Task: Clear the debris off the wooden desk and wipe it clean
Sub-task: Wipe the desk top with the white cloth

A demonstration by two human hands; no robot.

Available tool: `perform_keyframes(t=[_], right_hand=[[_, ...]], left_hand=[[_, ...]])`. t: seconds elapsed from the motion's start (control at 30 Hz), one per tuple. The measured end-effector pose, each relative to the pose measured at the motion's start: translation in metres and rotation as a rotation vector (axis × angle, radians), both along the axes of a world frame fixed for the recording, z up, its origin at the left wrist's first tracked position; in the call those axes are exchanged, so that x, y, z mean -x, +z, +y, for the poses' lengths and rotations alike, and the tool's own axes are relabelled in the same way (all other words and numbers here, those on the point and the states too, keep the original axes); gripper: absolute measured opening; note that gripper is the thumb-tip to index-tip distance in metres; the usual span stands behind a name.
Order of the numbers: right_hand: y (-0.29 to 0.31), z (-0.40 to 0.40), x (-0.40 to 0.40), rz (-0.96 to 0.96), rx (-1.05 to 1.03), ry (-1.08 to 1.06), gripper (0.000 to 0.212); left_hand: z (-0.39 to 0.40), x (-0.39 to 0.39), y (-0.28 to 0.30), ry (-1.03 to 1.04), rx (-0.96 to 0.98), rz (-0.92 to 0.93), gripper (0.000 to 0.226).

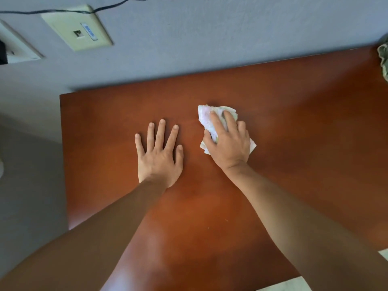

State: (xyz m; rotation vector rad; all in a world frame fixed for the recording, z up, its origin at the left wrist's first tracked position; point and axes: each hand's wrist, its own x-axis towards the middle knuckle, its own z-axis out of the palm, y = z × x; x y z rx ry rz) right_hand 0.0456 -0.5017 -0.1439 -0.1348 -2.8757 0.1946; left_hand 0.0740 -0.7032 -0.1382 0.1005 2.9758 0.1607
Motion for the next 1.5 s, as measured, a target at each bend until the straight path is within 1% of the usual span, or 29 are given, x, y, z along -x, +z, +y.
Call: perform_keyframes(t=[0.07, 0.17, 0.23, 0.27, 0.37, 0.4, 0.43, 0.5, 0.57, 0.6, 0.63, 0.73, 0.77, 0.8, 0.83, 0.9, 0.93, 0.97, 1.0, 1.07, 1.1, 1.13, 1.2, 1.27, 1.3, 1.33, 1.43, 1.47, 1.5], right_hand=[[0.003, -0.002, -0.004, 0.012, 0.005, 0.088, 0.05], [0.003, -0.003, -0.03, 0.037, -0.012, 0.474, 0.046], [0.004, 0.005, -0.041, 0.057, -0.06, 0.573, 0.043], [0.004, 0.01, -0.04, 0.056, -0.087, 0.523, 0.043], [0.004, -0.004, -0.037, 0.044, -0.011, 0.06, 0.047], [0.003, -0.018, -0.041, 0.035, 0.029, -0.03, 0.048], [0.002, -0.031, -0.047, 0.015, 0.048, -0.03, 0.05], [0.0, -0.041, -0.059, -0.006, 0.025, 0.183, 0.051], [0.001, -0.019, -0.055, 0.061, -0.038, 0.422, 0.05], [0.002, -0.004, -0.048, 0.083, -0.09, 0.456, 0.049], [0.002, 0.008, -0.041, 0.089, -0.122, 0.407, 0.048], [0.002, -0.001, -0.04, 0.055, -0.04, 0.006, 0.049], [0.002, -0.015, -0.047, 0.038, -0.005, -0.026, 0.05], [0.002, -0.027, -0.056, 0.014, 0.026, 0.026, 0.051], [0.003, -0.032, -0.066, -0.004, 0.042, 0.143, 0.052], [0.004, -0.017, -0.073, 0.025, 0.03, 0.41, 0.05], [0.006, -0.003, -0.071, 0.049, 0.004, 0.481, 0.048], [0.006, 0.009, -0.067, 0.063, -0.026, 0.488, 0.046], [0.006, 0.017, -0.063, 0.066, -0.032, 0.418, 0.046], [0.006, 0.011, -0.063, 0.058, 0.025, 0.163, 0.047], [0.005, -0.001, -0.069, 0.057, 0.053, 0.092, 0.048], [0.003, -0.013, -0.076, 0.044, 0.076, 0.101, 0.05], [0.003, -0.025, -0.087, 0.012, 0.086, 0.316, 0.05], [0.005, -0.009, -0.084, 0.041, 0.053, 0.529, 0.047], [0.007, 0.003, -0.078, 0.053, 0.024, 0.554, 0.046], [0.007, 0.013, -0.072, 0.068, -0.005, 0.506, 0.046], [0.006, 0.007, -0.068, 0.085, 0.035, 0.082, 0.049], [0.004, -0.007, -0.073, 0.085, 0.062, 0.015, 0.05], [0.004, -0.021, -0.08, 0.057, 0.084, 0.028, 0.052]], left_hand=[[-0.001, 0.0, 0.001, 0.005, -0.018, -0.005, 0.062], [-0.002, 0.0, 0.003, -0.004, -0.023, 0.001, 0.063], [-0.003, -0.001, 0.003, -0.011, -0.028, 0.008, 0.063], [-0.003, -0.001, 0.003, -0.005, -0.035, 0.016, 0.062], [-0.002, 0.001, 0.002, 0.01, -0.061, 0.036, 0.06], [-0.002, 0.0, 0.002, 0.011, -0.067, 0.037, 0.06], [-0.001, -0.001, 0.002, 0.012, -0.071, 0.039, 0.06], [-0.002, -0.001, 0.003, 0.004, -0.073, 0.042, 0.06], [-0.003, -0.001, 0.003, -0.002, -0.068, 0.046, 0.061], [-0.004, -0.001, 0.002, 0.002, -0.066, 0.042, 0.06], [-0.003, -0.001, 0.002, 0.009, -0.066, 0.037, 0.06], [-0.002, 0.0, 0.002, 0.013, -0.067, 0.039, 0.06], [-0.002, -0.001, 0.002, 0.012, -0.069, 0.037, 0.06], [-0.002, -0.001, 0.003, 0.011, -0.069, 0.032, 0.06], [-0.003, -0.001, 0.003, 0.006, -0.064, 0.027, 0.061], [-0.004, 0.0, 0.003, -0.011, -0.045, 0.019, 0.062], [-0.004, 0.0, 0.004, -0.009, -0.049, 0.021, 0.062], [-0.004, 0.0, 0.004, 0.0, -0.059, 0.029, 0.061], [-0.003, 0.0, 0.004, 0.009, -0.066, 0.037, 0.06], [-0.002, 0.0, 0.004, 0.01, -0.071, 0.043, 0.06], [-0.002, 0.0, 0.003, 0.009, -0.074, 0.044, 0.06], [-0.003, 0.0, 0.003, 0.009, -0.077, 0.044, 0.059], [-0.004, 0.0, 0.003, 0.001, -0.073, 0.032, 0.059], [-0.004, 0.0, 0.003, -0.002, -0.068, 0.028, 0.059], [-0.004, -0.001, 0.003, 0.003, -0.071, 0.031, 0.059], [-0.003, -0.001, 0.004, 0.009, -0.075, 0.032, 0.059], [-0.002, 0.0, 0.004, 0.013, -0.076, 0.037, 0.059], [-0.003, 0.0, 0.004, 0.013, -0.076, 0.042, 0.059], [-0.003, 0.0, 0.004, 0.012, -0.078, 0.045, 0.059]])
